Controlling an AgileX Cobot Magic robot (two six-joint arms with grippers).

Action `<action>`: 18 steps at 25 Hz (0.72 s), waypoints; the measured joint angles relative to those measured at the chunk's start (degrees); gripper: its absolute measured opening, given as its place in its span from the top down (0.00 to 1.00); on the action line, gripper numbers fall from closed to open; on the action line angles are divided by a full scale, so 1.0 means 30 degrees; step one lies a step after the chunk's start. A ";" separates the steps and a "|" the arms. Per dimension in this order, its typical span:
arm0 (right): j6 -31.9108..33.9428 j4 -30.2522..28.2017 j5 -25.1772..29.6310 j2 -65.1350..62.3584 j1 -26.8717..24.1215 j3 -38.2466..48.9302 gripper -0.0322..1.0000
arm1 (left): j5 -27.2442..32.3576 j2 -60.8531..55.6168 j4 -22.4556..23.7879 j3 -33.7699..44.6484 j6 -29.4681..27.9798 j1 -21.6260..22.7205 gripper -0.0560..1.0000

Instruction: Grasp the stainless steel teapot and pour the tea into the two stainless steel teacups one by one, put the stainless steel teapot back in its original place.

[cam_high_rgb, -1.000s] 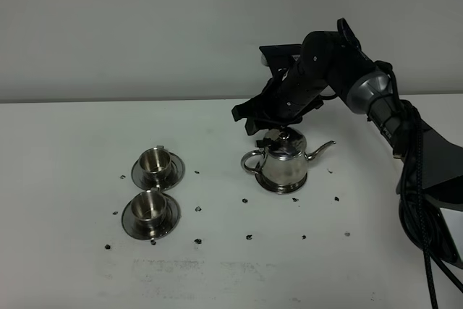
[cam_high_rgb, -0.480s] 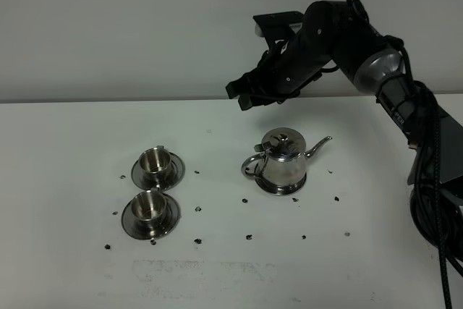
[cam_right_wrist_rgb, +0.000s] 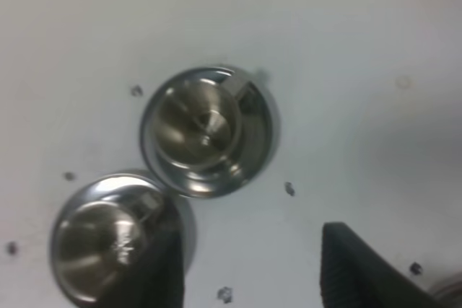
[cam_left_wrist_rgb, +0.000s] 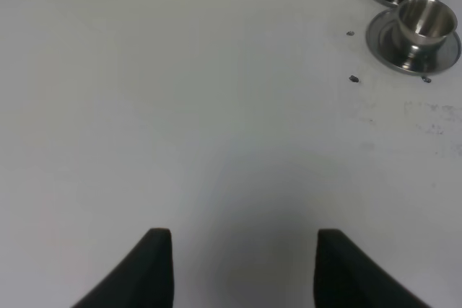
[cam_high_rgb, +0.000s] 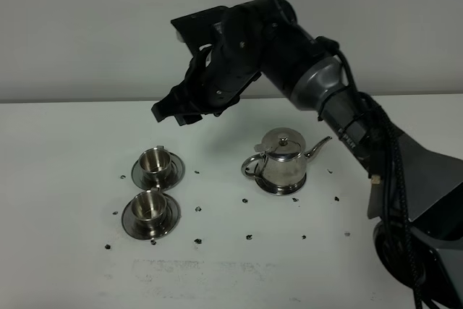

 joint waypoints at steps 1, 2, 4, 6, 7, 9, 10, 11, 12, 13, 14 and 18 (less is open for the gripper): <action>0.0429 -0.0779 0.0000 0.0202 0.0200 0.0000 0.56 | 0.0000 0.0000 0.0000 0.0000 0.0000 0.0000 0.51; 0.0707 -0.1144 0.0000 0.0421 0.0310 0.0000 0.56 | 0.0000 0.0000 0.0000 0.0000 0.0000 0.0000 0.51; 0.1109 -0.1420 0.0019 0.1008 0.0329 0.0000 0.56 | 0.0000 0.0000 0.0000 0.0000 0.0000 0.0000 0.51; 0.1381 -0.1676 0.0069 0.1652 0.0277 0.0000 0.56 | 0.0000 0.0000 0.0000 0.0000 0.0000 0.0000 0.51; 0.1519 -0.1676 0.0093 0.1935 0.0261 0.0000 0.56 | 0.0000 0.0000 0.0000 0.0000 0.0000 0.0000 0.51; 0.1665 -0.1777 0.0114 0.2405 0.0239 0.0000 0.56 | 0.0000 0.0000 0.0000 0.0000 0.0000 0.0000 0.51; 0.1764 -0.1676 0.0096 0.2566 0.0239 0.0000 0.56 | 0.0000 0.0000 0.0000 0.0000 0.0000 0.0000 0.51; 0.1810 -0.1777 0.0095 0.2701 0.0239 0.0000 0.56 | 0.0000 0.0000 0.0000 0.0000 0.0000 0.0000 0.51; 0.1884 -0.1777 0.0079 0.2780 0.0239 0.0000 0.56 | 0.0000 0.0000 0.0000 0.0000 0.0000 0.0000 0.51; 0.2001 -0.1834 0.0073 0.2866 0.0216 0.0000 0.56 | 0.0000 0.0000 0.0000 0.0000 0.0000 0.0000 0.51; 0.2061 -0.1957 0.0052 0.2940 0.0175 0.0000 0.56 | 0.0000 0.0000 0.0000 0.0000 0.0000 0.0000 0.51; 0.2228 -0.2740 0.0126 0.3149 0.0016 0.0000 0.56 | 0.0000 0.0000 0.0000 0.0000 0.0000 0.0000 0.51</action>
